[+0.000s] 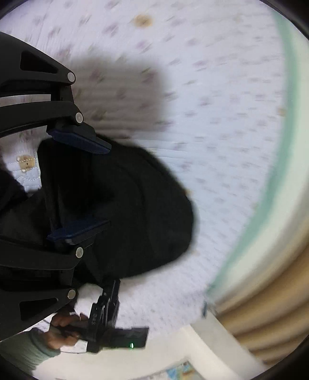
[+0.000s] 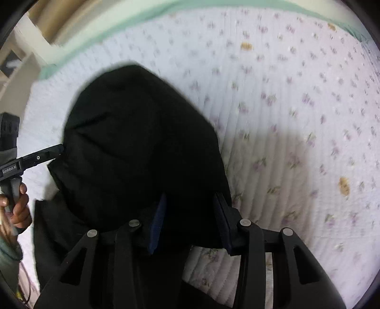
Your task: Fold large clothes
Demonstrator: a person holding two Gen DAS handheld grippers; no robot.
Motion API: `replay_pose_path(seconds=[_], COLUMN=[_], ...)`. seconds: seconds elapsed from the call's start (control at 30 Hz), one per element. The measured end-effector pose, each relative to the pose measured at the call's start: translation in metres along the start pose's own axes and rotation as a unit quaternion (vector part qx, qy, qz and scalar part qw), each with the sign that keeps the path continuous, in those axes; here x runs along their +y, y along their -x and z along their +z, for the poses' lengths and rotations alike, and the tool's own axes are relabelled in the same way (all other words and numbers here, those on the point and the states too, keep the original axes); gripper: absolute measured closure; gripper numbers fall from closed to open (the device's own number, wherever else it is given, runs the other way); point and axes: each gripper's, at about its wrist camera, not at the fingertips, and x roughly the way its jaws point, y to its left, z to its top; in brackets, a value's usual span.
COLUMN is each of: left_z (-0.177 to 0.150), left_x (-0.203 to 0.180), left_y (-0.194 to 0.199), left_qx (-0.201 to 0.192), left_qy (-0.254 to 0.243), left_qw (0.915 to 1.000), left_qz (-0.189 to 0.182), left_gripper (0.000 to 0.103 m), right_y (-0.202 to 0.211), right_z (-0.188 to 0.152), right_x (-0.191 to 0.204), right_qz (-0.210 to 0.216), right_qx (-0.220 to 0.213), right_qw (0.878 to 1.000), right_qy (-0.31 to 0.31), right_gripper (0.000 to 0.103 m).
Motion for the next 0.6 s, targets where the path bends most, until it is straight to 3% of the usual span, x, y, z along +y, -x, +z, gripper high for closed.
replay_pose_path(seconds=[0.07,0.13,0.17,0.33,0.47,0.53,0.57,0.6], left_z=[0.014,0.032,0.042,0.065,0.057,0.048,0.043,0.040], left_x=[0.000,0.003,0.005,0.025,0.026,0.018,0.009,0.004], left_y=[0.020,0.023,0.017,-0.041,-0.082,-0.088,-0.084,-0.081], left_qx=[-0.030,-0.040,-0.033,0.040,0.089,0.096,0.093,0.092], left_qy=[-0.003,-0.005,-0.004,0.030,0.042,0.023,-0.003,-0.017], left_qw=[0.9995,0.9990,0.9993,0.9982,0.9931,0.9935,0.9946,0.9950], left_qz=[-0.010,-0.018,-0.015,-0.034,-0.063,-0.055,-0.046,-0.037], left_gripper=[0.046,0.036,0.024,0.023,0.024,0.038,0.066,0.078], right_y=[0.012,0.013,0.009,-0.029,-0.061,-0.064,-0.059,-0.056], right_z=[0.013,0.027,0.035,0.058,0.059,0.056,0.053,0.049], right_x=[-0.007,-0.012,-0.015,-0.034,-0.016,-0.003,0.004,0.013], right_qz=[0.016,0.017,0.024,0.099,0.080,0.056,0.052,0.050], right_qx=[-0.021,-0.026,-0.026,0.018,0.040,0.039,0.028,0.018], right_qw=[1.000,0.999,0.999,0.993,0.995,0.998,0.998,0.999], right_qy=[-0.006,-0.011,-0.013,-0.062,-0.035,-0.007,0.006,0.015], right_gripper=[0.053,0.042,0.039,0.037,0.036,0.059,0.068,0.077])
